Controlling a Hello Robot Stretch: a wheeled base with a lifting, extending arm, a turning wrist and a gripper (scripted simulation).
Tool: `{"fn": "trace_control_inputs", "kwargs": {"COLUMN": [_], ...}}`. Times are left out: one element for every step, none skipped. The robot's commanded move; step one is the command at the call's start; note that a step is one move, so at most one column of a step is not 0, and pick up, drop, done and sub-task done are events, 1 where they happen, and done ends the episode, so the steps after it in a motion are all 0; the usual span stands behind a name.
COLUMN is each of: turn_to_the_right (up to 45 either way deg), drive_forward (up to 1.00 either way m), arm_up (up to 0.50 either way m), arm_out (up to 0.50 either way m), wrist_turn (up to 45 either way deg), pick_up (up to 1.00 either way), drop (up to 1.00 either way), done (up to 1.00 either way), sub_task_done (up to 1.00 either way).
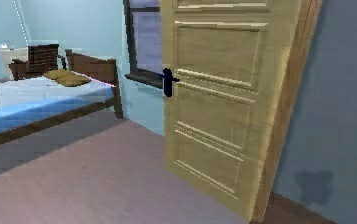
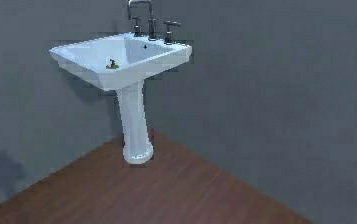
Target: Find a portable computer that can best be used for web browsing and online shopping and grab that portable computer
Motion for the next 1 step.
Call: {"fn": "trace_control_inputs", "kwargs": {"turn_to_the_right": [-45.0], "drive_forward": [0.0], "arm_up": [0.0], "arm_out": [0.0], "wrist_turn": [0.0], "pick_up": [0.0], "drop": [0.0], "done": [0.0], "sub_task_done": [0.0]}}
